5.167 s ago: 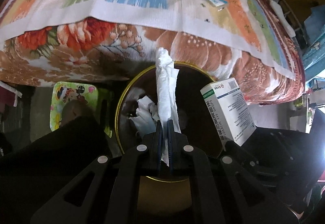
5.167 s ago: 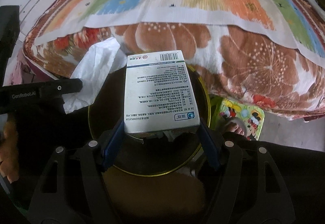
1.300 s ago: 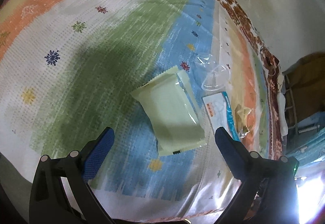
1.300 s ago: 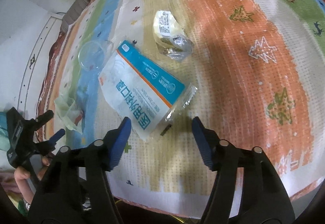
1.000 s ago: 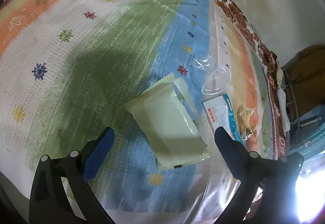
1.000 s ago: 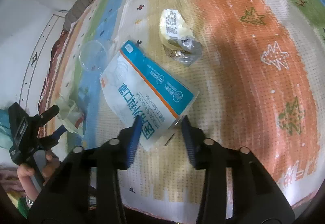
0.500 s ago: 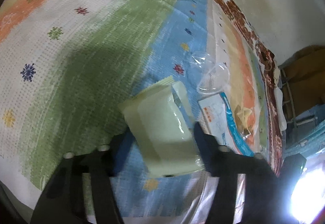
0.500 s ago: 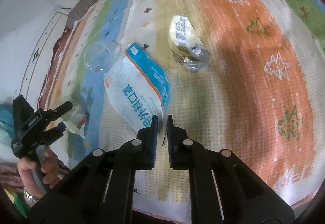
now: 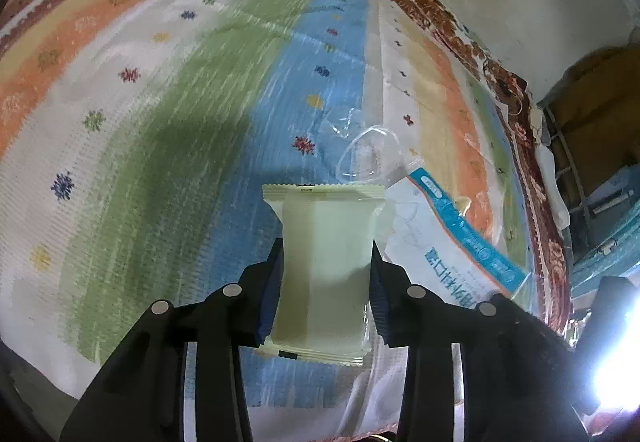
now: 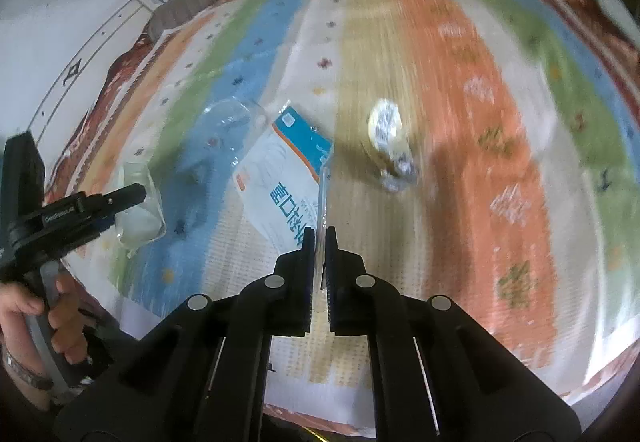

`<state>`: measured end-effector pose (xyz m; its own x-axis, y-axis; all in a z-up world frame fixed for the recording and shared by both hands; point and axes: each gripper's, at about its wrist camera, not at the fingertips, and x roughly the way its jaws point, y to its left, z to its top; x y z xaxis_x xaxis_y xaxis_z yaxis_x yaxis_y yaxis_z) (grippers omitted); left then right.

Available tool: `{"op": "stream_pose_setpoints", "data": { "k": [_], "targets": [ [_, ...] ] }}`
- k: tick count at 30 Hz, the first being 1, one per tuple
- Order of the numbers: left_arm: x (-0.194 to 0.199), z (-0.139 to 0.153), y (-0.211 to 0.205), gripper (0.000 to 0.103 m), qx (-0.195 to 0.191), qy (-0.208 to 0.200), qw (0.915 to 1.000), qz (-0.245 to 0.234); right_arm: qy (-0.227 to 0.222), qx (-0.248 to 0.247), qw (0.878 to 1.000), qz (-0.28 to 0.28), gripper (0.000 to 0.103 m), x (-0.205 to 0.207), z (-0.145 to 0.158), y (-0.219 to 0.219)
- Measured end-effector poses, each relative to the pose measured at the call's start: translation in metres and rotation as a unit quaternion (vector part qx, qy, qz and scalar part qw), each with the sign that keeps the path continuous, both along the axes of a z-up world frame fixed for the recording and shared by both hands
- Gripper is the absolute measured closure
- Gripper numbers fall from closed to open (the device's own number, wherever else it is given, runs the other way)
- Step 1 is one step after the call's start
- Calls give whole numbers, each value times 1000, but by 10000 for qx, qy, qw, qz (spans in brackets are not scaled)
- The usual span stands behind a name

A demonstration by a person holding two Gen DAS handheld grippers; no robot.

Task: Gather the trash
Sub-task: 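Lift the packet and pack and carry both tools over the bin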

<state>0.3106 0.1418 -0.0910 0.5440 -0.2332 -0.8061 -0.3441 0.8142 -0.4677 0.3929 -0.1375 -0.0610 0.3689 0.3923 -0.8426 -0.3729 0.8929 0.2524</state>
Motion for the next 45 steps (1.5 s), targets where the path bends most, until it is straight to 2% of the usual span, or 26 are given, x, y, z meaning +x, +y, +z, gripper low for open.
{"op": "stream_pose_setpoints", "data": {
  "k": [5,14,26,35,39,45],
  "targets": [
    [-8,17,1,66,28,-187,9998,1,-398,-198,9988,185,99,-14,23,4],
    [-29,50,-14,68,469,-376,9979,-233,-817,-377,9954,314,100,-45,50,7],
    [-57,77,-25,70,429,-669,9963,-326,-1402,-401,9883,451,100,-92,87,-2],
    [-81,97,-56,70,556,-921,9919,-673,-1476,-230,9875,507,100,-127,97,-13],
    [-94,106,-65,70,675,-1028,9896,-745,-1532,-170,9866,538,100,-143,98,-15],
    [-113,110,-71,70,650,-1105,9886,-789,-1591,-57,9859,511,100,-162,101,-20]
  ]
}}
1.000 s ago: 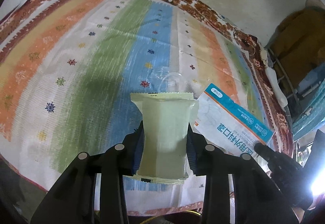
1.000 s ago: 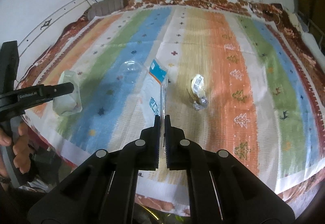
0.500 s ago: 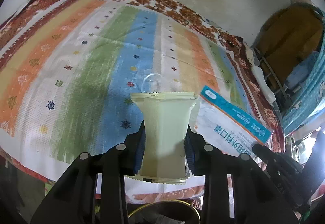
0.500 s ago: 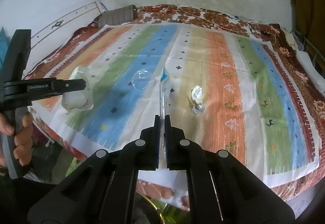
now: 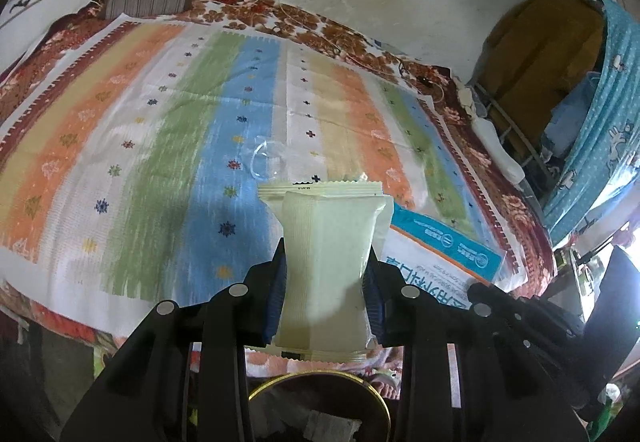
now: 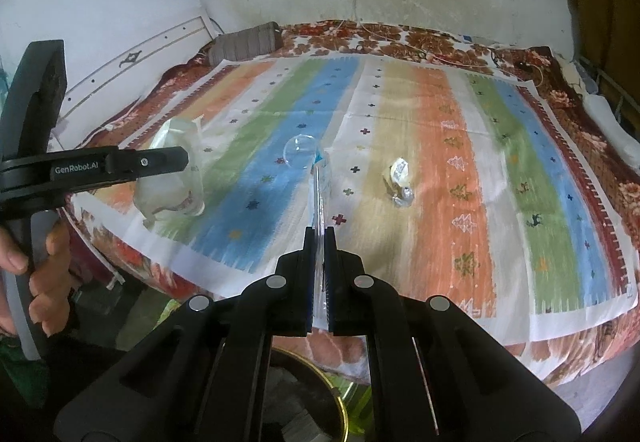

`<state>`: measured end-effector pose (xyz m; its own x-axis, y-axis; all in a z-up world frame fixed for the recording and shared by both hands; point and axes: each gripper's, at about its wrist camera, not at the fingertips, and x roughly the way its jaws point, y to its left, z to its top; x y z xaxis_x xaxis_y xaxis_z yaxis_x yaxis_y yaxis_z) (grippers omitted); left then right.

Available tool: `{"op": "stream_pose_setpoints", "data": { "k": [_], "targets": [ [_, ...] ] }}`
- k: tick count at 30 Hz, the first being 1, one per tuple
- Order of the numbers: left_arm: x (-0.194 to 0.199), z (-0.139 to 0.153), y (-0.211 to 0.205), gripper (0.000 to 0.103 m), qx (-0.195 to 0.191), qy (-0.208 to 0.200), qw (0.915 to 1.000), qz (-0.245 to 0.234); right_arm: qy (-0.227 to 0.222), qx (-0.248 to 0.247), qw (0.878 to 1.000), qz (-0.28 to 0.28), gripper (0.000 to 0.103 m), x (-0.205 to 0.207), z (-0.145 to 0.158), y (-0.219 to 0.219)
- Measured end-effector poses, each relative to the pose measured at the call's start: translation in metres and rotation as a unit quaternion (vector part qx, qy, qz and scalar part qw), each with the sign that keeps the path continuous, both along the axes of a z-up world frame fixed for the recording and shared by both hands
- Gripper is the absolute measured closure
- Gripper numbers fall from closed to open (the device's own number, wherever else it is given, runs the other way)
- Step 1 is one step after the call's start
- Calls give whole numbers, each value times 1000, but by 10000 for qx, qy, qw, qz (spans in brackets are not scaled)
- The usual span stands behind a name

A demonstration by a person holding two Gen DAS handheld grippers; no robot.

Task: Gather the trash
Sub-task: 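Lift the packet and pack and carry both tools over the bin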

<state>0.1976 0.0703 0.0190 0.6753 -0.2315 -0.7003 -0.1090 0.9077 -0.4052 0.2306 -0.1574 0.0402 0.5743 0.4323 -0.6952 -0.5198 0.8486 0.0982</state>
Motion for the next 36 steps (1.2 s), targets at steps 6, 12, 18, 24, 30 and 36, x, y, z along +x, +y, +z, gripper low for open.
{"op": "stream_pose_setpoints", "data": {
  "k": [6,12,18,24,30,36],
  "targets": [
    [-13,-1,-11,70,214,4,9998,-13,-26,10,10000,43,100,-20,-3,-3],
    [-30,-2,-24,70,335,-21,9994,-118,-36,62,9999,85,100,-37,-4,-7],
    [-45,-2,-35,70,385,-58,9989,-268,-32,56,9999,158,100,-54,-5,-11],
    [-58,-6,-37,70,303,12,9993,-237,-26,63,9997,219,100,-71,-8,-15],
    [-73,-8,-39,70,195,16,9996,-197,31,175,9995,247,100,-87,-10,-24],
    [-88,-15,-40,70,58,136,9998,-145,142,231,9991,316,100,-106,-17,-32]
  ]
}}
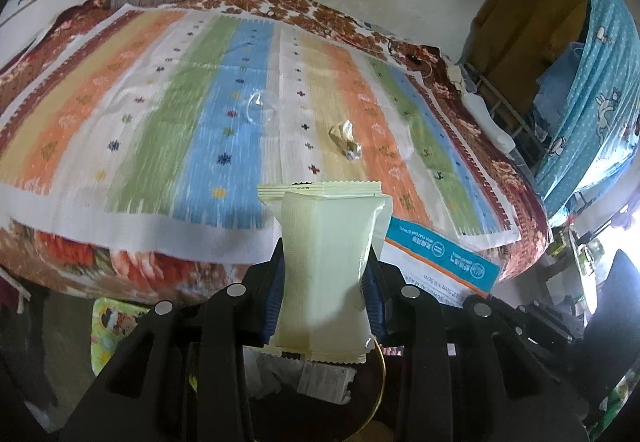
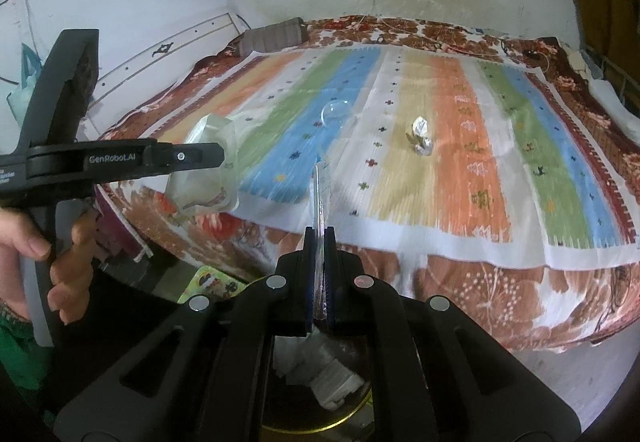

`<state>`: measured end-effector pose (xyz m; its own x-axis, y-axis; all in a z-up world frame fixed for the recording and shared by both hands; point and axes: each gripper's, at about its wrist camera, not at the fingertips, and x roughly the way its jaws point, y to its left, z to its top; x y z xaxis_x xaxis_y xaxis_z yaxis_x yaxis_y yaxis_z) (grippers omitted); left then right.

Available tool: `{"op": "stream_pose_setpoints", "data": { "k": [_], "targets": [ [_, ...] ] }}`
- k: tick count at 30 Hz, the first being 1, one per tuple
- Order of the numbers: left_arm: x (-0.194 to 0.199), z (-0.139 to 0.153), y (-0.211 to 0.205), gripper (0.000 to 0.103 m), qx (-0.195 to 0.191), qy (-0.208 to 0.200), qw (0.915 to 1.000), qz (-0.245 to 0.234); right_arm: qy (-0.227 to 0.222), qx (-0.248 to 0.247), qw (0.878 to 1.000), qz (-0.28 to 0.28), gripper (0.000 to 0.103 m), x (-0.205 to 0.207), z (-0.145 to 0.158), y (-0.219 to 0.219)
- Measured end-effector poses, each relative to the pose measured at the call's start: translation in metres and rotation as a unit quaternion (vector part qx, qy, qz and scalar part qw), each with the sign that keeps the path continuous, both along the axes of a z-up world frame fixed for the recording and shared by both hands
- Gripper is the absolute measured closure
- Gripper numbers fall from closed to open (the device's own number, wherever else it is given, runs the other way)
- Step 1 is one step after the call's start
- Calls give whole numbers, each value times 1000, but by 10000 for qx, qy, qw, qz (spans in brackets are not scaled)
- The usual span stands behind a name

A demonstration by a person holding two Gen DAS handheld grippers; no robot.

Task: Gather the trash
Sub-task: 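Lift the packet and pack and carry both tools over the bin, then lower both tools into the bin and open them to drop the items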

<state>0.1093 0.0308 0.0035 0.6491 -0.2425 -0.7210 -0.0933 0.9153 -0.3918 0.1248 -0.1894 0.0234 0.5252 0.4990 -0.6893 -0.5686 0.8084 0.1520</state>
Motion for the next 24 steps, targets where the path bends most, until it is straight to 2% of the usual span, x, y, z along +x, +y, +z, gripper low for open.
{"op": "stream_pose_setpoints", "data": {
  "k": [7,15,24],
  "targets": [
    [-16,-11,-9,70,33,161,9998,-65,153,-44,9999,42,100,-21,-9,-6],
    [-31,-37,-22,70,157,593,9981,-73,347,-216,9991,124,100,-41,-22,-6],
    [-39,-60,-30,70,129,1022,9947,-3,715,-513,9960,142,100,-54,-42,-2]
  ]
}}
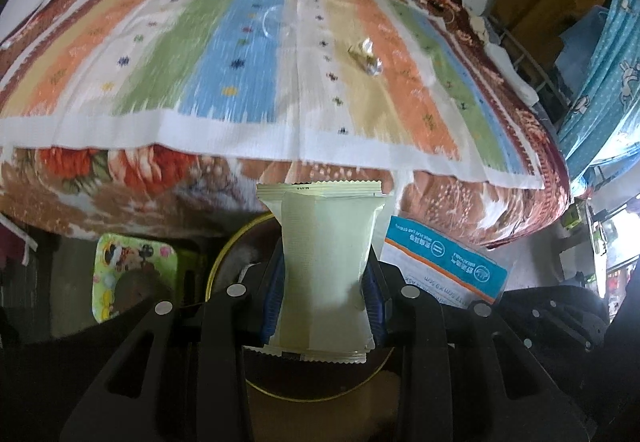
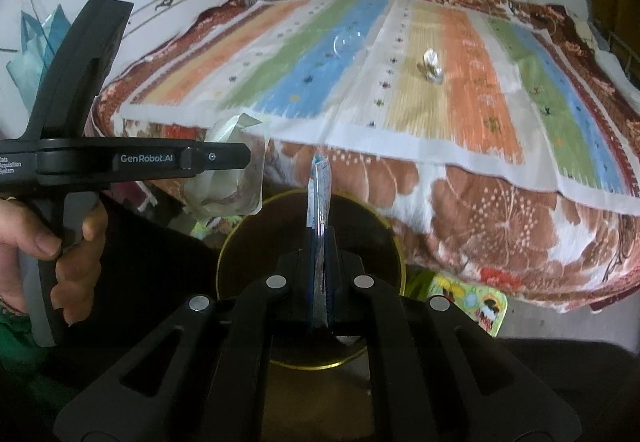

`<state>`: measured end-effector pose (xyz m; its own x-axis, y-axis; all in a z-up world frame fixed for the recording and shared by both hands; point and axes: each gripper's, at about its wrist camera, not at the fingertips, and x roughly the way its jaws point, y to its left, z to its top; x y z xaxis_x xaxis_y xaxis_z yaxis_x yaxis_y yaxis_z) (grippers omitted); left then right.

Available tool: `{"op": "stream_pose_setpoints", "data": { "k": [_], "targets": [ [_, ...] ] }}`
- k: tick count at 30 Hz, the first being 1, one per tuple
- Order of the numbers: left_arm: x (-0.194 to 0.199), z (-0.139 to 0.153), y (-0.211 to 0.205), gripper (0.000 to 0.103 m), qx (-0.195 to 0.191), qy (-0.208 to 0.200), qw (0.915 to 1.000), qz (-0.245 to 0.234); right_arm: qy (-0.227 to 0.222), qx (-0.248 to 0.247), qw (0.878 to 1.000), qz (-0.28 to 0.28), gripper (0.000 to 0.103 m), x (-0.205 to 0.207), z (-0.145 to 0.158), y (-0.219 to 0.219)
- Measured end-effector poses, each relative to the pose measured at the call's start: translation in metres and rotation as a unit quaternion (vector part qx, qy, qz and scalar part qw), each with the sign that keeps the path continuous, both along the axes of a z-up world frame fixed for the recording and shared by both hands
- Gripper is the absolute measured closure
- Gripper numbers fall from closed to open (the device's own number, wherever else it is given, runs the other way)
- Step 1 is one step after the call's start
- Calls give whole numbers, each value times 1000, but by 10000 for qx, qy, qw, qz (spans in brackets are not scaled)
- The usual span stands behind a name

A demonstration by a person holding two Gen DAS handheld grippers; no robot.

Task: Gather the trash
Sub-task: 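Lower both tools into the bin and open them to drop the items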

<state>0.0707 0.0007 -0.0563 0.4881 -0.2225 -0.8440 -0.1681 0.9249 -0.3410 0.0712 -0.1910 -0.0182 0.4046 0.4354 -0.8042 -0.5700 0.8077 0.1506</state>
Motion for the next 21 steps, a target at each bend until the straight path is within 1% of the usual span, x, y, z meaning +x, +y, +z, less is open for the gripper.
{"op": "stream_pose_setpoints", "data": {
  "k": [3,5,7,10,16,21],
  "targets": [
    [1,-9,-2,70,43,192,9998,22,205,-131,9997,-10,100,-2,-10,2],
    [3,-16,-4,70,3,360,9994,8,326,-191,9993,-2,100,-3,-16,3],
    [4,-22,-3,70,-32,484,9988,45,396,-233,9989,-4,100,-3,-19,5],
    [6,-29,-1,70,22,630,9979,122,524,-293,9982,-15,100,-1,-25,7],
    [11,-43,-2,68,80,909,9957,186,867,-300,9958,-44,100,5,-39,11],
    [17,-62,-3,68,143,1210,9922,267,1085,-305,9936,-120,100,10,-51,15]
  ]
}}
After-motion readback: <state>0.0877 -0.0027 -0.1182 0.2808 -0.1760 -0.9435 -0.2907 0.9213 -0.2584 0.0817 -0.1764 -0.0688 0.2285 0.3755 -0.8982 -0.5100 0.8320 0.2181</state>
